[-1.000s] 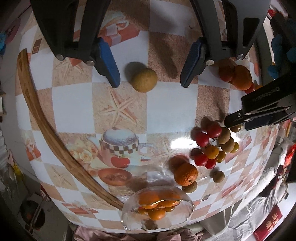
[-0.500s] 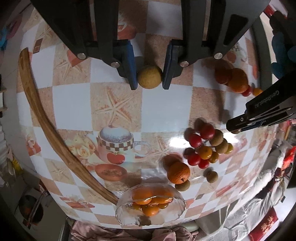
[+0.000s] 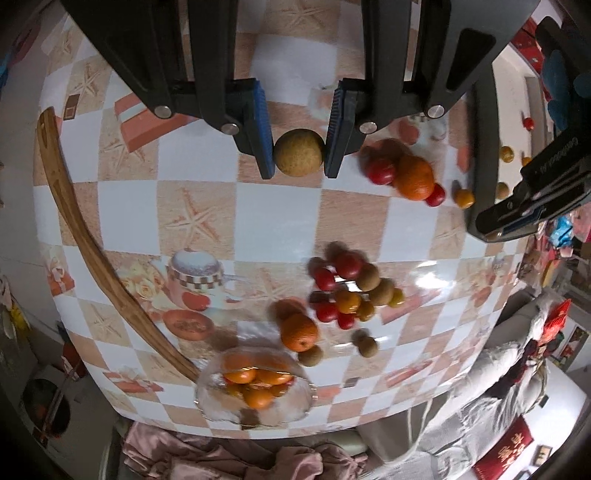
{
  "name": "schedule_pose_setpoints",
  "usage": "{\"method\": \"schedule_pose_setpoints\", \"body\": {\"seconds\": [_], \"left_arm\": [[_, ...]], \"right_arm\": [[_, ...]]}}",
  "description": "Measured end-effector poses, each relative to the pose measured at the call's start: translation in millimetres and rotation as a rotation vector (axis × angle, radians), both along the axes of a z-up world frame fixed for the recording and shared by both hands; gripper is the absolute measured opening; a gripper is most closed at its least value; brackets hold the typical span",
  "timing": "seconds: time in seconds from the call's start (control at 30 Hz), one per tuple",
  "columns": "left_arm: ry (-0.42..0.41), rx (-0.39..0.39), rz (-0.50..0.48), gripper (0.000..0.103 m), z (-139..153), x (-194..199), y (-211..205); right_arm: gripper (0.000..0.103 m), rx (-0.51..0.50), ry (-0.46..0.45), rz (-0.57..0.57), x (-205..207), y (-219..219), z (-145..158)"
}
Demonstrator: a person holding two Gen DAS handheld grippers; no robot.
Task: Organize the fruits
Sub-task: 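Grasp a dark brown cherry tomato with the left gripper while the right grasps a brown round fruit, then carry both fruits to the white tray and open both grippers to release them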
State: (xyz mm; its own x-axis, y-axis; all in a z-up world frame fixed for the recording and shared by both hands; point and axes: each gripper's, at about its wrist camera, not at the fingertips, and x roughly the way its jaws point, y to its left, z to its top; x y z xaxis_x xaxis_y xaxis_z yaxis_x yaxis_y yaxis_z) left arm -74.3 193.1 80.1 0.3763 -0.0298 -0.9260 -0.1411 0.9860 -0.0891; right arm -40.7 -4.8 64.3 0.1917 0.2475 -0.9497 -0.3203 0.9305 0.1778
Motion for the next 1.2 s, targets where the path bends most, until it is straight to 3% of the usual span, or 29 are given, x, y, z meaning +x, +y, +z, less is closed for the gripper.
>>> {"method": "schedule_pose_setpoints", "body": {"seconds": [0.8, 1.2], "left_arm": [[0.050, 0.034, 0.294, 0.023, -6, -146, 109], [0.128, 0.049, 0.413, 0.023, -34, -212, 135]], "right_arm": [[0.030, 0.077, 0.003, 0.289, -58, 149, 26], [0.030, 0.059, 0.098, 0.493, -114, 230, -2]]}}
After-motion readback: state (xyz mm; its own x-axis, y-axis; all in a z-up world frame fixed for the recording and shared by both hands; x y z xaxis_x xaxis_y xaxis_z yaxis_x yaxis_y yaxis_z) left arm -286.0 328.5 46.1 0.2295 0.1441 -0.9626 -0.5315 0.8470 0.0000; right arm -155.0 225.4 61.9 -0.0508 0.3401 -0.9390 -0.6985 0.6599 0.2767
